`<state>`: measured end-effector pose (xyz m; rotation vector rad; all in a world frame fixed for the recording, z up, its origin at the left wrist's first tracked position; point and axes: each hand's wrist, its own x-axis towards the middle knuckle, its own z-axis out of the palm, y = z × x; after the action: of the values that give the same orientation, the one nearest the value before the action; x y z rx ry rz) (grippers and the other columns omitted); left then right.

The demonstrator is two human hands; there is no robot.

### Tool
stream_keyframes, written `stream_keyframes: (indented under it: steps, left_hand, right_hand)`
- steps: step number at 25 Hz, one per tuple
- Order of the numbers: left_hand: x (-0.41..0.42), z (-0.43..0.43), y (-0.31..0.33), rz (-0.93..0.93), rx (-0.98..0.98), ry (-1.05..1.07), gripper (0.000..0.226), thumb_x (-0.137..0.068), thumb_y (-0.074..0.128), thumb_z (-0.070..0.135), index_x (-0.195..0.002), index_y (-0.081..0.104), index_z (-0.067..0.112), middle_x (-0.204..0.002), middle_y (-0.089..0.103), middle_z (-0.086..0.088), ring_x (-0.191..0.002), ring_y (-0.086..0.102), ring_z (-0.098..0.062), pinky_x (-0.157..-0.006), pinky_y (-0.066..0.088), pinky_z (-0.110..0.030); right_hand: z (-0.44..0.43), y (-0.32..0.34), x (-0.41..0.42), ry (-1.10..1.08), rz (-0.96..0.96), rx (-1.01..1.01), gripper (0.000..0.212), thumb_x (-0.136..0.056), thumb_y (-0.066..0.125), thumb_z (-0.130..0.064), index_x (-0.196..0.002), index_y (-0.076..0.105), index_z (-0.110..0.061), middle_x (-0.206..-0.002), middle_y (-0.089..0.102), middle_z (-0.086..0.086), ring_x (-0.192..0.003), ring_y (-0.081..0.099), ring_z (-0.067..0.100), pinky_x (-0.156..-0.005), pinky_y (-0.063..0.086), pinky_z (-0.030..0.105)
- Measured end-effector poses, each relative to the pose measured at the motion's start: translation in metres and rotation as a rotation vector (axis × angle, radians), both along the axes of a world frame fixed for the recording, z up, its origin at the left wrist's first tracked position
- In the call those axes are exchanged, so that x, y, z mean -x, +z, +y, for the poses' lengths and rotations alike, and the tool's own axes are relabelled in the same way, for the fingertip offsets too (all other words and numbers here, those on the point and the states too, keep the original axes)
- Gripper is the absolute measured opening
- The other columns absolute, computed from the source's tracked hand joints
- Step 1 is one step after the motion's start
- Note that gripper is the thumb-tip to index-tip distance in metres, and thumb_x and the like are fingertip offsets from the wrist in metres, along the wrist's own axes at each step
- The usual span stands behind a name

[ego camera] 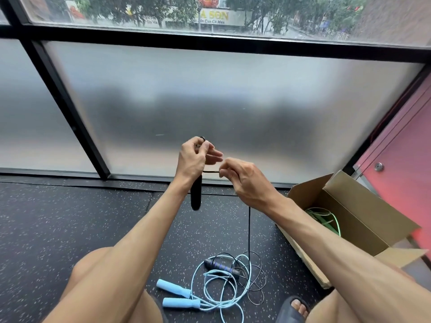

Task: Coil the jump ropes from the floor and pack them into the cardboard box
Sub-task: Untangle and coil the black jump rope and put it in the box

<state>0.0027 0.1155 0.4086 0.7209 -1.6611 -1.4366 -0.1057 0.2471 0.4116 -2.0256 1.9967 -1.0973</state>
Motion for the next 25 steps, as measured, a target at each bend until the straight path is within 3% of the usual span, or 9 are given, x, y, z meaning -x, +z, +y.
stream_keyframes:
  steps: [3,5,8,10,13,16,18,22,25]
  left_hand:
    - [0.002,0.013,0.001,-0.184,-0.037,-0.247,0.022,-0.103,0.046,0.009,-0.09,0.057,-0.005,-0.068,0.066,-0.023,-0.048,0.064,-0.03,-0.048,0.054,-0.032]
    - [0.001,0.017,0.003,-0.254,-0.067,-0.372,0.027,-0.104,0.042,0.01,-0.087,0.061,0.0,-0.056,0.056,-0.018,-0.04,0.048,-0.022,-0.043,0.039,-0.025]
    - [-0.001,0.017,0.008,-0.235,-0.181,-0.51,0.035,-0.102,0.039,0.016,-0.081,0.063,0.002,-0.05,0.03,-0.001,-0.048,0.019,-0.014,-0.046,0.016,-0.026]
    - [-0.002,0.018,0.011,-0.204,-0.272,-0.569,0.039,-0.104,0.039,0.024,-0.074,0.057,0.006,-0.05,0.021,0.002,-0.051,0.013,-0.014,-0.052,0.01,-0.032]
    - [-0.003,0.019,0.015,-0.099,-0.365,-0.623,0.037,-0.103,0.043,0.026,-0.07,0.052,0.012,-0.052,0.015,0.003,-0.051,0.01,-0.015,-0.053,0.01,-0.033]
    - [-0.004,0.016,0.017,0.044,-0.486,-0.636,0.036,-0.104,0.04,0.026,-0.072,0.052,0.014,-0.05,0.017,0.008,-0.047,0.009,-0.013,-0.053,0.01,-0.031]
    - [-0.006,0.012,0.018,0.187,-0.567,-0.618,0.034,-0.104,0.036,0.025,-0.078,0.054,0.012,-0.052,0.016,0.007,-0.048,0.01,-0.011,-0.053,0.012,-0.028]
    - [-0.008,0.003,0.023,0.449,-0.614,-0.497,0.027,-0.105,0.033,0.019,-0.097,0.055,0.006,-0.061,0.036,0.003,-0.053,0.031,-0.012,-0.058,0.03,-0.025]
    - [-0.009,-0.003,0.022,0.524,-0.549,-0.262,0.027,-0.106,0.033,0.013,-0.104,0.057,0.0,-0.073,0.057,-0.006,-0.064,0.058,-0.02,-0.067,0.049,-0.031]
  right_hand:
    - [0.001,0.005,0.006,-0.044,0.008,0.1,0.013,-0.098,0.056,-0.012,-0.086,0.059,-0.008,-0.079,0.065,-0.001,-0.07,0.058,0.015,-0.063,0.046,0.032]
    - [0.002,0.008,0.014,-0.083,-0.041,0.14,0.014,-0.098,0.057,-0.012,-0.085,0.06,-0.009,-0.07,0.06,-0.008,-0.062,0.054,0.005,-0.059,0.042,0.025]
    - [0.003,0.011,0.024,-0.182,-0.169,0.146,0.014,-0.096,0.062,-0.015,-0.084,0.059,-0.009,-0.06,0.051,-0.011,-0.053,0.044,0.006,-0.054,0.033,0.018]
    - [0.003,0.011,0.027,-0.22,-0.255,0.147,0.017,-0.094,0.066,-0.019,-0.084,0.056,-0.009,-0.061,0.052,-0.008,-0.053,0.043,0.006,-0.054,0.034,0.018]
    - [-0.001,0.008,0.026,-0.239,-0.345,0.111,0.024,-0.095,0.064,-0.028,-0.083,0.054,-0.01,-0.061,0.05,-0.008,-0.052,0.043,0.005,-0.054,0.038,0.019]
    - [-0.005,0.002,0.023,-0.18,-0.569,-0.031,0.027,-0.102,0.052,-0.029,-0.089,0.05,-0.005,-0.059,0.051,0.005,-0.054,0.049,0.021,-0.057,0.054,0.047]
    - [-0.006,-0.005,0.019,-0.13,-0.699,-0.201,0.02,-0.105,0.045,-0.02,-0.099,0.045,-0.002,-0.066,0.056,0.015,-0.058,0.056,0.031,-0.064,0.056,0.061]
    - [0.0,-0.018,0.007,-0.087,-0.729,-0.562,0.014,-0.105,0.042,-0.014,-0.113,0.038,-0.003,-0.078,0.066,0.019,-0.073,0.067,0.034,-0.078,0.057,0.06]
    - [0.004,-0.021,0.004,-0.069,-0.656,-0.679,0.015,-0.102,0.048,-0.011,-0.111,0.04,-0.003,-0.084,0.071,0.019,-0.075,0.07,0.029,-0.079,0.059,0.053]
